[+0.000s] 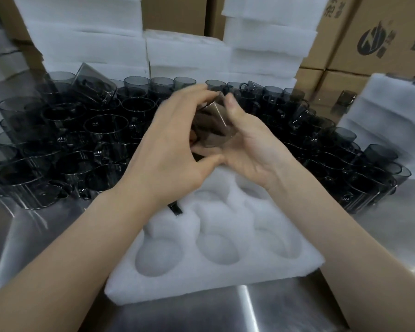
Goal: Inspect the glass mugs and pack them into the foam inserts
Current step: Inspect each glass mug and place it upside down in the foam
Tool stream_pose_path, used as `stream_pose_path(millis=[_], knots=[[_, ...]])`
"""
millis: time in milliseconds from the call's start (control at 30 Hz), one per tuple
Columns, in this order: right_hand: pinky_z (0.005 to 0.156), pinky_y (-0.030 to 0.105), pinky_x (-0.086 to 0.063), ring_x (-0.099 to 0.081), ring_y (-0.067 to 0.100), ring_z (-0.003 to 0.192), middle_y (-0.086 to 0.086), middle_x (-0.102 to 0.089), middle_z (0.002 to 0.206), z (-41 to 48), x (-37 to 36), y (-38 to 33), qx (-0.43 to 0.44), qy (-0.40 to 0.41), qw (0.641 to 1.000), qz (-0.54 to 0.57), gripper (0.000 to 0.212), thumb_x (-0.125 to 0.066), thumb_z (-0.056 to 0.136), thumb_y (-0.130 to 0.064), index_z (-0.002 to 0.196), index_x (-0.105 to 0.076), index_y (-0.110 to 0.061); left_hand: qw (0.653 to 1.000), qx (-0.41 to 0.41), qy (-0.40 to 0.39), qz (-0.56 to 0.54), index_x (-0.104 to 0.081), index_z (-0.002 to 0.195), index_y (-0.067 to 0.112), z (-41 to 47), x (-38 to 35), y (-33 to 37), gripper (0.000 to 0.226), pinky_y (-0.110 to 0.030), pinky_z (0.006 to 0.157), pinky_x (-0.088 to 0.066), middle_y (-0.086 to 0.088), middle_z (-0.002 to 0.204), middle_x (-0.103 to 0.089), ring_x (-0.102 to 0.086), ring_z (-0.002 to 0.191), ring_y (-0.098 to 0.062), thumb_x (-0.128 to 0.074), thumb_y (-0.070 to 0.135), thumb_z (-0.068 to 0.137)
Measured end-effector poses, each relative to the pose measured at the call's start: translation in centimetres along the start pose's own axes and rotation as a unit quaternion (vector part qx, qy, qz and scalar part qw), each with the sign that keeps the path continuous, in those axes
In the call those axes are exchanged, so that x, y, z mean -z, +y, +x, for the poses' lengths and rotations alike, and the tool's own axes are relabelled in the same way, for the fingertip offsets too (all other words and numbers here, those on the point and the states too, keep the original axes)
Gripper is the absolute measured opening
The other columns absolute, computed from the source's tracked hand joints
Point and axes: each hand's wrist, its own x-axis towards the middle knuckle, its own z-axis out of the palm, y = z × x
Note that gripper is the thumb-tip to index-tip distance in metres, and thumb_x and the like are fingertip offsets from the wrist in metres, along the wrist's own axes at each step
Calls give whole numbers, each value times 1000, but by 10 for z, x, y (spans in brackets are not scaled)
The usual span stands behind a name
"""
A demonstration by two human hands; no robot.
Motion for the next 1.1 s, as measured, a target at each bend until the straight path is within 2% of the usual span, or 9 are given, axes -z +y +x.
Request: stream_pose_path(millis=[100,167,400,600,700,800,867,967,1100], knots=[[69,28,-57,-67,14,78,1,-70,82,-2,-4,4,35,-8,998,-43,16,-48,99,-14,101,-62,-6,998,52,-14,19,-41,145,17,1,-3,2,85,4,98,-19,12,140,-46,-39,128,0,-81,35,72],[60,18,-52,-65,6,66,-5,-68,72,-4,-7,5,42,-21,995,-87,17,-44,102,-12,98,-60,-6,997,72,5,23,-42,146,19,0,-4,1,83,4,97,-19,7,144,-50,-40,129,-3,-81,35,73],[79,41,-58,-69,27,93,13,-72,101,-4,-8,6,57,57,984,-162,40,-41,103,-36,106,-68,-7,998,45,41,-5,-54,136,12,-2,1,3,73,-14,105,-35,2,133,-60,-51,122,-5,-85,22,71],[54,29,-55,-71,20,74,8,-73,82,0,-5,-2,25,72,995,-66,37,-43,102,-34,100,-69,-8,999,-13,22,-24,-52,136,6,-4,0,5,76,-18,113,-30,8,136,-47,-42,133,-10,-85,16,68],[54,29,-57,-69,19,70,8,-71,79,0,-2,-2,5,74,997,-38,33,-46,103,-24,89,-70,-8,998,-57,-6,-33,-52,135,3,-4,1,5,75,-24,117,-28,1,140,-49,-38,141,-18,-85,10,68],[75,34,-59,-65,23,92,12,-67,100,1,-4,-2,-39,21,999,18,31,-46,102,-31,106,-64,-7,994,-88,-9,-57,-51,132,6,-4,0,5,70,-32,119,-27,-8,144,-48,-31,145,-24,-82,2,70],[81,39,-57,-59,30,103,17,-58,116,1,-6,-3,-89,-64,991,82,44,-44,100,-44,120,-55,-6,992,-71,0,-102,-46,130,17,-4,1,7,75,-34,119,-28,-3,146,-45,-27,147,-21,-80,-6,68],[70,40,-56,-67,32,84,19,-67,105,-2,-2,-5,-179,-167,956,161,55,-44,95,-54,118,-56,-5,992,-54,-2,-110,-40,127,33,-5,2,8,84,-46,119,-27,12,146,-42,-23,148,-13,-80,-8,66],[70,39,-58,-70,30,83,10,-70,105,-2,5,-5,-137,-134,979,64,54,-54,83,-55,119,-59,-14,996,-16,-14,-89,-35,133,38,-2,3,7,85,-51,120,-22,19,148,-39,-19,149,-10,-78,3,69]])
